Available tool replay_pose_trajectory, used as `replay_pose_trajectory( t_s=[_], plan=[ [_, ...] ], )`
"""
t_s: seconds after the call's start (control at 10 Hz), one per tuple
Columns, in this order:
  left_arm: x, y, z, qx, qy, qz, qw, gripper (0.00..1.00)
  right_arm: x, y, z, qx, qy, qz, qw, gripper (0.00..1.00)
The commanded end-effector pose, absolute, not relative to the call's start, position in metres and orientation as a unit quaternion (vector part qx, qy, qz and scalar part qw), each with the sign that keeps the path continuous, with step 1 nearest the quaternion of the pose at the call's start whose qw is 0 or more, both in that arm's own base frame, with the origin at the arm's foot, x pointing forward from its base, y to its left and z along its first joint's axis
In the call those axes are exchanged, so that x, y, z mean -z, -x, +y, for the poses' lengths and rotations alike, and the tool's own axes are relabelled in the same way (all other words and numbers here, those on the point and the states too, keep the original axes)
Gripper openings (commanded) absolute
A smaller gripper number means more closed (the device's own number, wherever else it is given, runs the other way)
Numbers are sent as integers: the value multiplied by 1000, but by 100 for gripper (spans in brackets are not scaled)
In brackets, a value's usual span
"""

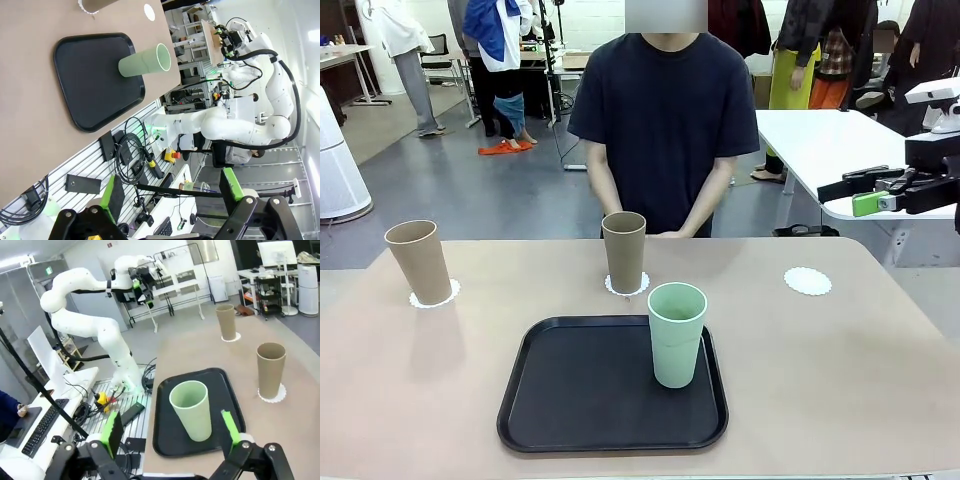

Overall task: Place coasters on the table and set cups on them.
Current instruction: Take one Reusable plastic cup from the Flat Tray and place it on a coaster set by the human.

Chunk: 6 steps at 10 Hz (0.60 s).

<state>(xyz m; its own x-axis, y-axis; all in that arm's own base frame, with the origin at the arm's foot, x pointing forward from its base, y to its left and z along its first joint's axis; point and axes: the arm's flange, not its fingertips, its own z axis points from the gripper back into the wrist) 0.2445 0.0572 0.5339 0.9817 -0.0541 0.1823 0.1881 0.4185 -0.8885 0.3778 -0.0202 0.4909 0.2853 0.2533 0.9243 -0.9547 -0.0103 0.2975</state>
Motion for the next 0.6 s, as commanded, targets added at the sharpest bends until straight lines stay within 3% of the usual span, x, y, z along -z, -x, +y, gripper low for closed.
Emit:
replay_pose_trajectory(
  t_s=[0.0, 0.1, 0.2, 0.5],
  plan=[
    [-536, -244, 55, 63, 537, -64, 839, 100, -489, -379, -19, -490, -525, -341, 606, 100],
    [-536, -244, 55, 63, 537, -64, 839, 100, -465, -378, -7, -517, -436, -365, 640, 100],
    [-536, -244, 55, 63, 537, -64, 839, 100, -444, -379, 4, -540, -401, -378, 636, 100],
    [-536, -244, 55, 63, 537, -64, 839, 100, -373, -355, 23, -593, -457, -360, 556, 100]
  ],
)
